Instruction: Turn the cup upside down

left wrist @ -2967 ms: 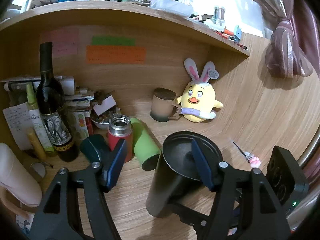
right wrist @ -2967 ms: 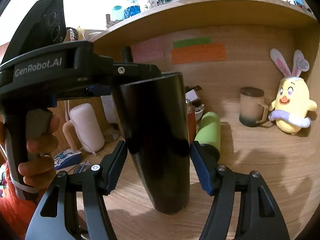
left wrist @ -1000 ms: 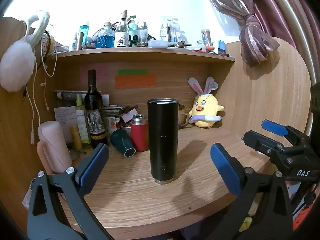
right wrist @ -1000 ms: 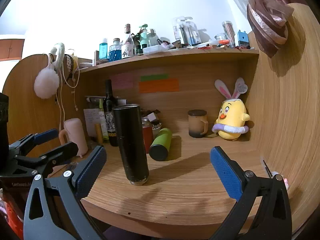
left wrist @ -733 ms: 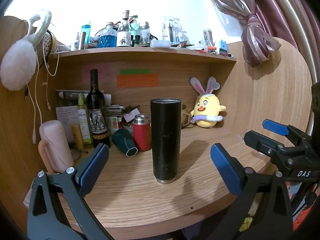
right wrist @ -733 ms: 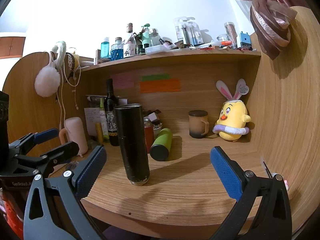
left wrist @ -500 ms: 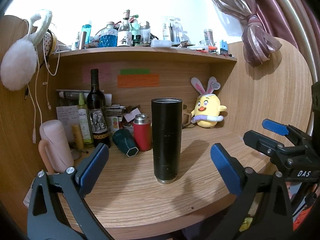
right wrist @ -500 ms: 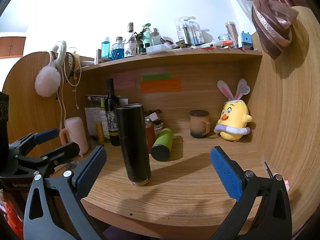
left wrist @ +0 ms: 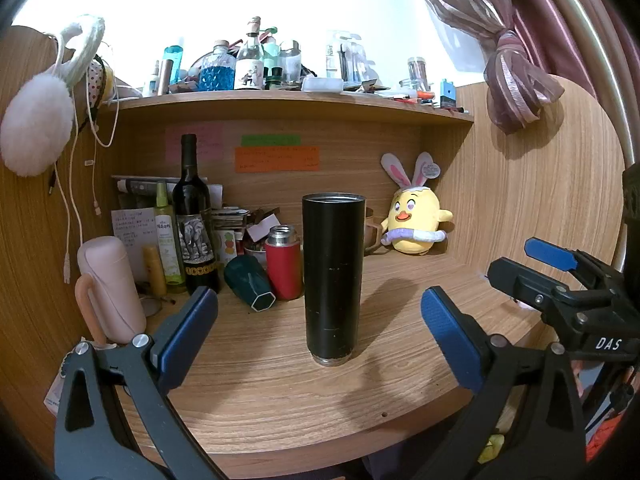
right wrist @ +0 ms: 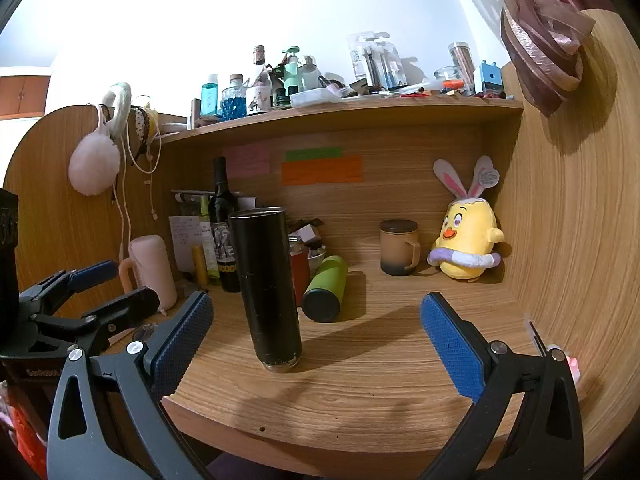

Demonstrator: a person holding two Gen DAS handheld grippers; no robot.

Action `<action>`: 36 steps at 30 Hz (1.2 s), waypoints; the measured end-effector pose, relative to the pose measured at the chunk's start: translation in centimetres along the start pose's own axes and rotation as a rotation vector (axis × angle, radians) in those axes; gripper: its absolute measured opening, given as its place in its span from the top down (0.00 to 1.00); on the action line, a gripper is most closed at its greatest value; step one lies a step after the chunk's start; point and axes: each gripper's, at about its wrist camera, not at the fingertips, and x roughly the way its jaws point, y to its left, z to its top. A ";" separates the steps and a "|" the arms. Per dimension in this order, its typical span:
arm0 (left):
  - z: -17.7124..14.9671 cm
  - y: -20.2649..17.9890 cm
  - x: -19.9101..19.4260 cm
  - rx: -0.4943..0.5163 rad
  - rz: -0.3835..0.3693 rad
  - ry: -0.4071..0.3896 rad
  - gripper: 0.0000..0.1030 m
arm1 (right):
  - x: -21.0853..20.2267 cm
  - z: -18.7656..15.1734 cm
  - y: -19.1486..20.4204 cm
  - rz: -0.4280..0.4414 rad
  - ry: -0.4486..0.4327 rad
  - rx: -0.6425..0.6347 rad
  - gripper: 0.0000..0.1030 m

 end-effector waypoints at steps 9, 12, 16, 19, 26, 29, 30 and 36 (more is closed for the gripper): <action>0.0 0.0 0.1 -0.005 -0.005 0.002 0.00 | 0.0 -0.1 -0.1 -0.009 -0.004 0.012 0.00; 0.0 0.0 0.0 -0.006 -0.007 0.002 0.00 | 0.0 -0.1 -0.1 -0.008 -0.004 0.011 0.00; 0.0 -0.1 0.1 -0.003 -0.006 0.002 0.00 | 0.0 -0.1 -0.1 -0.009 -0.004 0.011 0.00; 0.0 -0.1 0.1 -0.003 -0.008 0.001 0.00 | 0.0 0.0 -0.1 -0.010 -0.005 0.011 0.00; -0.1 0.0 0.1 -0.013 -0.031 0.005 0.00 | -0.1 0.0 -0.1 -0.012 -0.010 0.011 0.00; -0.2 -0.1 0.0 -0.013 -0.036 0.005 0.00 | -0.2 0.1 -0.2 -0.011 -0.011 0.011 0.00; -0.2 -0.1 0.0 -0.010 -0.036 0.004 0.00 | -0.2 0.1 -0.2 -0.012 -0.011 0.011 0.00; -0.3 -0.3 -0.1 -0.006 -0.039 0.004 0.00 | -0.2 0.1 -0.2 -0.012 -0.011 0.014 0.00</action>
